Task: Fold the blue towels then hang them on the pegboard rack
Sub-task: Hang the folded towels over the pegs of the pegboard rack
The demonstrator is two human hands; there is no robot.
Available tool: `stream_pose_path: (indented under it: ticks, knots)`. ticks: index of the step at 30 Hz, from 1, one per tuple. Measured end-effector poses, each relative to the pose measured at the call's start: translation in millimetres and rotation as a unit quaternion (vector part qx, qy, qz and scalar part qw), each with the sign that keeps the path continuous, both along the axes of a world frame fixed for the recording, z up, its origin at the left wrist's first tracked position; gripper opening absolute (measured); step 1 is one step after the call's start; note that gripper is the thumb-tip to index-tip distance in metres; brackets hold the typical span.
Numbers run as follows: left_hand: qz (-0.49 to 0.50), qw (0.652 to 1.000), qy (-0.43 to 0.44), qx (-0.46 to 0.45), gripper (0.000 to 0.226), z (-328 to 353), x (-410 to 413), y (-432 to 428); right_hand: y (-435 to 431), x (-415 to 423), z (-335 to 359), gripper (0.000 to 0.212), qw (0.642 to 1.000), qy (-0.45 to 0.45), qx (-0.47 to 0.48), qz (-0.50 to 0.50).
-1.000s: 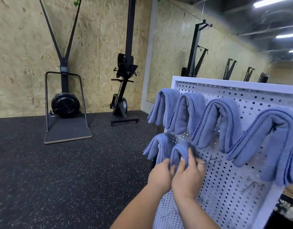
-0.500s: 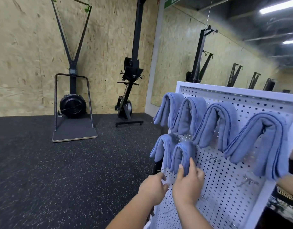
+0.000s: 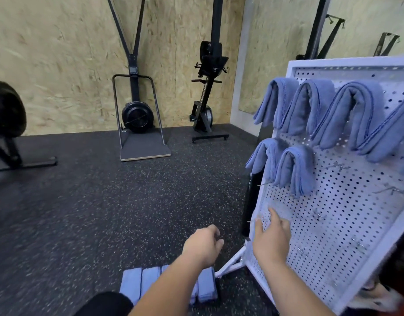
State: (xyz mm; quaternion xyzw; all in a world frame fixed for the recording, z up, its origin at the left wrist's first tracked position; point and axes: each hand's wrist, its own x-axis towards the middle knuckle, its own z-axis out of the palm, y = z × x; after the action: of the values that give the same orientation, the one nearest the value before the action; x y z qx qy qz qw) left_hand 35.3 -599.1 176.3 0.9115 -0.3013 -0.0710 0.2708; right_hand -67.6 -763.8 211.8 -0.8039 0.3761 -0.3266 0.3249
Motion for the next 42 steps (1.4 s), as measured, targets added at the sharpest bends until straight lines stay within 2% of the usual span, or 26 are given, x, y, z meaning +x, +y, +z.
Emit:
stream_pose_path:
  ticks: [7,15,21,28,36,42]
  knots:
    - [0.051,0.998,0.041,0.020,0.029,-50.4,-3.9,60.3,43.5,7.7,-65.2,0.055,0.994,0.085,0.026,0.069]
    - [0.100,0.984,0.134,0.062,0.032,-113.3,0.1,104.4,64.1,24.4,-124.2,0.057,0.974,0.171,0.057,0.135]
    - [0.102,0.976,0.180,0.067,0.031,-138.9,10.2,91.2,67.7,46.5,-165.0,0.055,0.953,0.245,0.055,0.167]
    - [0.088,0.968,0.209,0.103,0.035,-184.0,28.4,71.5,49.7,67.8,-225.8,0.053,0.910,0.333,0.079,0.234]
    - [0.061,0.961,0.202,0.177,0.039,-234.7,56.2,50.3,20.8,116.3,-279.0,0.052,0.893,0.365,0.071,0.253]
    - [0.071,0.961,0.198,0.178,0.042,-273.5,75.0,40.9,5.1,147.7,-320.7,0.056,0.873,0.400,0.034,0.277]
